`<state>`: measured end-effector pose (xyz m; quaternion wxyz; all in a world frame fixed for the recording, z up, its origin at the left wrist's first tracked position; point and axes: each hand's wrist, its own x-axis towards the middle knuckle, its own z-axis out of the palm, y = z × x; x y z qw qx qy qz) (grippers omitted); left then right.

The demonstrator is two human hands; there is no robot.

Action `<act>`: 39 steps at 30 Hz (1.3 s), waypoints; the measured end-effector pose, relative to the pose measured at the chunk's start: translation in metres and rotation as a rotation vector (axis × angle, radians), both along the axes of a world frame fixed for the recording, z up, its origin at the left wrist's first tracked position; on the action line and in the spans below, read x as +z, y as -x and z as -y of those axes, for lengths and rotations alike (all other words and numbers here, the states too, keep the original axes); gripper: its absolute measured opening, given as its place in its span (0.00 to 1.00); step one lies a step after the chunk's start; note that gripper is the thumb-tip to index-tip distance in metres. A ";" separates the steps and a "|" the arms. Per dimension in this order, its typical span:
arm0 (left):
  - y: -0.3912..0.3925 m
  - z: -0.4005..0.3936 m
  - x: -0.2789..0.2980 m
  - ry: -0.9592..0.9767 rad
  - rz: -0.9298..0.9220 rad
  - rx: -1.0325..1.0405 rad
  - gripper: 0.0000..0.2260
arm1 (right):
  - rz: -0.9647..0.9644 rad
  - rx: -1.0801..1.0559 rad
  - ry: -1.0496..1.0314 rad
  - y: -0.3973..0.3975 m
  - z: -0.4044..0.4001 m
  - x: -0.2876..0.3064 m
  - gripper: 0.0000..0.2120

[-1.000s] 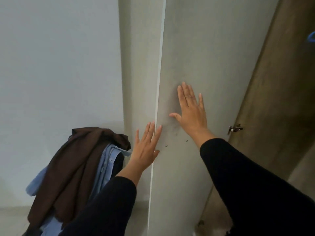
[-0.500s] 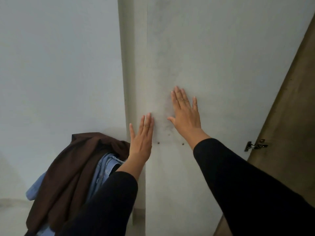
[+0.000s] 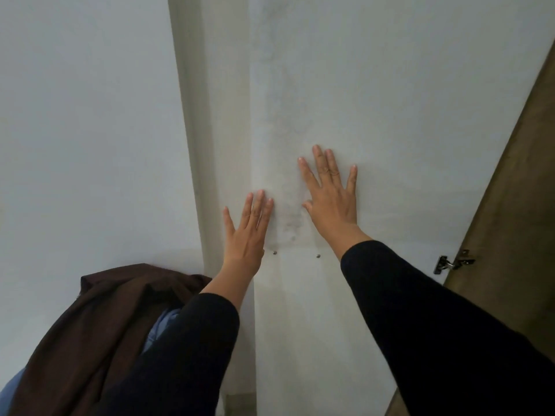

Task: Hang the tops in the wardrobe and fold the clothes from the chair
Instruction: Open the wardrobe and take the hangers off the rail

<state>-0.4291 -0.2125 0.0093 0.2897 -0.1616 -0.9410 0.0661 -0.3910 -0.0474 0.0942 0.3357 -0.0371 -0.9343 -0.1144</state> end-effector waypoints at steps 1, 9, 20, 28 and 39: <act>0.006 0.001 0.002 0.009 -0.011 -0.012 0.49 | -0.004 -0.012 0.007 0.004 0.001 0.001 0.43; 0.045 0.001 0.009 0.047 -0.046 -0.121 0.50 | -0.015 -0.119 0.003 0.025 0.004 0.001 0.42; 0.064 -0.003 0.002 -0.055 -0.120 -0.299 0.50 | -0.011 -0.141 0.035 0.025 0.009 0.003 0.40; 0.044 -0.047 0.065 -0.134 -0.272 -0.574 0.39 | -0.139 -0.236 0.101 -0.021 -0.015 0.050 0.32; -0.050 -0.179 0.177 -0.253 -0.299 -0.890 0.36 | -0.324 -0.591 -0.011 -0.162 -0.103 0.131 0.30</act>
